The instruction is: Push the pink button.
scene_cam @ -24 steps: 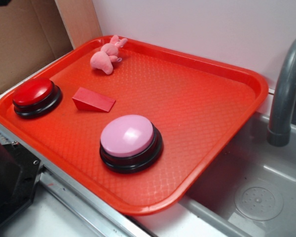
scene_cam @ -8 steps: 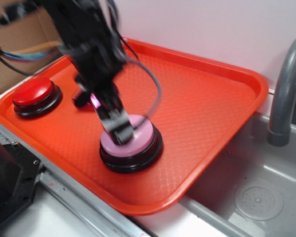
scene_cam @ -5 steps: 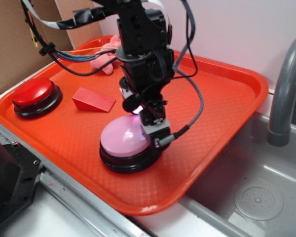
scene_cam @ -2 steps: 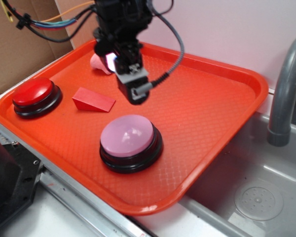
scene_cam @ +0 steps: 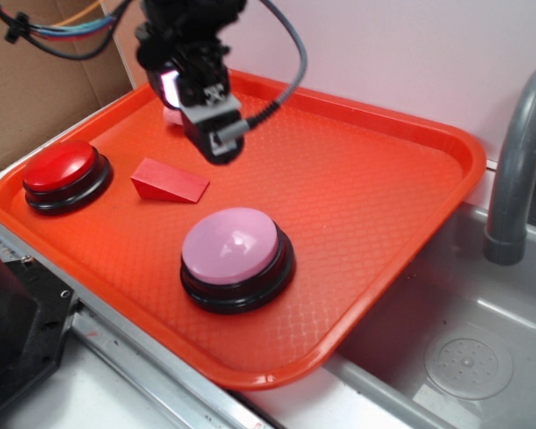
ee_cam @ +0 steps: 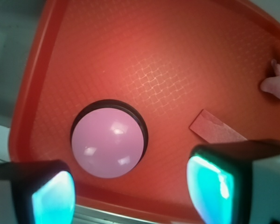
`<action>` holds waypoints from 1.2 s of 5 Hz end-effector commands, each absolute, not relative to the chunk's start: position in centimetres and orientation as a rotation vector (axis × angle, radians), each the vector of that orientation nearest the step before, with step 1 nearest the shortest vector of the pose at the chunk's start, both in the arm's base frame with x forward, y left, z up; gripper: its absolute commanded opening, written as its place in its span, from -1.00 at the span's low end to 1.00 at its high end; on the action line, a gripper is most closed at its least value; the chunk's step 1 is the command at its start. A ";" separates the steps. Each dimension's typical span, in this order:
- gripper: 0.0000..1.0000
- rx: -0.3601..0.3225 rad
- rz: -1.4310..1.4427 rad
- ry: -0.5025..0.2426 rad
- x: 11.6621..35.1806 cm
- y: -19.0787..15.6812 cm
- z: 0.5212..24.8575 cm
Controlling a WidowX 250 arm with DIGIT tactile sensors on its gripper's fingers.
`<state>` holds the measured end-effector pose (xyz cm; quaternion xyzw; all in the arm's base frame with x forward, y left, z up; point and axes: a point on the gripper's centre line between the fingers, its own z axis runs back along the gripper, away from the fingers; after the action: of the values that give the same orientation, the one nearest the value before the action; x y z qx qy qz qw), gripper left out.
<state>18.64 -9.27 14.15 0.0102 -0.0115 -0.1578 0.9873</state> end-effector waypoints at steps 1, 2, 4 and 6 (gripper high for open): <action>1.00 -0.017 -0.323 -0.082 17.4 -7.7 17.0; 1.00 -0.017 -0.336 -0.075 16.7 -7.6 16.9; 1.00 -0.002 -0.326 -0.079 16.0 -7.2 17.6; 1.00 -0.010 -0.332 -0.069 16.1 -7.4 17.4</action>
<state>16.33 -6.96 16.65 0.0001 -0.0151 -0.1616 0.9867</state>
